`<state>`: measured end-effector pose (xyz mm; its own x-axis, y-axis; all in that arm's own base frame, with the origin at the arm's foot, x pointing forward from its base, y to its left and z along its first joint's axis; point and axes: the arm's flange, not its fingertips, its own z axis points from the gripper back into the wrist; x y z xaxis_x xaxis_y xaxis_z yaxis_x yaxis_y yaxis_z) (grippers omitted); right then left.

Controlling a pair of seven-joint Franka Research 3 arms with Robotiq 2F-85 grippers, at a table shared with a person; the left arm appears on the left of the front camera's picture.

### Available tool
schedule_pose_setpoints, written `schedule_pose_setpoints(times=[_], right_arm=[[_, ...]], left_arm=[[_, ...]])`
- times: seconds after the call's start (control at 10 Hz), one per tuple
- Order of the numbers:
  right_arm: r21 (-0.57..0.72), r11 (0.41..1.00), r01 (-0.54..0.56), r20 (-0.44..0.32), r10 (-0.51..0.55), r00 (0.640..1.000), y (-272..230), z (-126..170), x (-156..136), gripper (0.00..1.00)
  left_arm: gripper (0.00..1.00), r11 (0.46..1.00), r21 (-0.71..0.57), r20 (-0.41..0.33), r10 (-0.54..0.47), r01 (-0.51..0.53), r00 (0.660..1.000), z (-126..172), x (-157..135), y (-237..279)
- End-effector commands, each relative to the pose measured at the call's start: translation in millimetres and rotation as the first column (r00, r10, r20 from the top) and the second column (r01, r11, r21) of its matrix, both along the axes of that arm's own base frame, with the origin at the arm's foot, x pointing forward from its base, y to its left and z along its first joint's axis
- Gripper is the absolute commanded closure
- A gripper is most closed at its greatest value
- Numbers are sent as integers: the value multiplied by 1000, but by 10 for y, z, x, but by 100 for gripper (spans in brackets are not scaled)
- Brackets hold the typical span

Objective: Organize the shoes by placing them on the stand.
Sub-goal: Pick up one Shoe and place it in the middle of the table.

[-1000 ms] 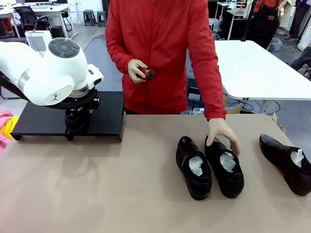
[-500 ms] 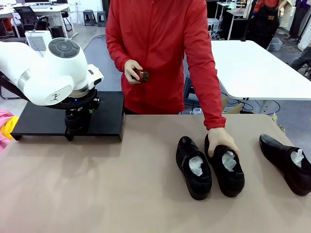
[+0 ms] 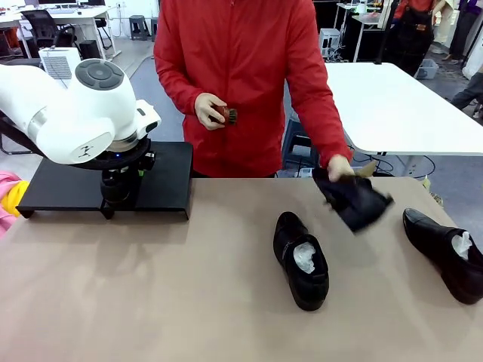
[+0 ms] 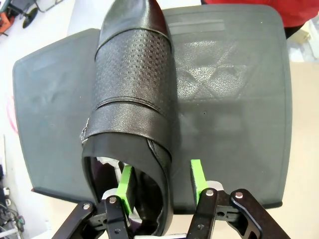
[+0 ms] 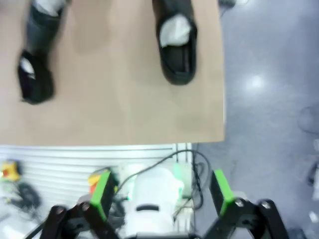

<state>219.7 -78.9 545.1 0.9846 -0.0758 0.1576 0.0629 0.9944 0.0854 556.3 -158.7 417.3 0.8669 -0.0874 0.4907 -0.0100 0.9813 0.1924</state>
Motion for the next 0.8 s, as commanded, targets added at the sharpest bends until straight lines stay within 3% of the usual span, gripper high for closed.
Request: schedule_pose_setpoints(times=[0.0, 0.1, 0.7], right_arm=[[113, 994, 15, 51, -21, 998, -500, -19, -49, 0], [0, 1000, 0, 0, 0, 1000, 0, 0, 0, 0], [-23, 1000, -22, 0, 22, 1000, -2, -1, -4, 0]], left_arm=[[43, 1000, 6, 0, -8, 8, 1000, 0, 2, 23], [43, 1000, 6, 0, -8, 8, 1000, 0, 2, 23], [43, 1000, 6, 0, -8, 8, 1000, 0, 2, 23]])
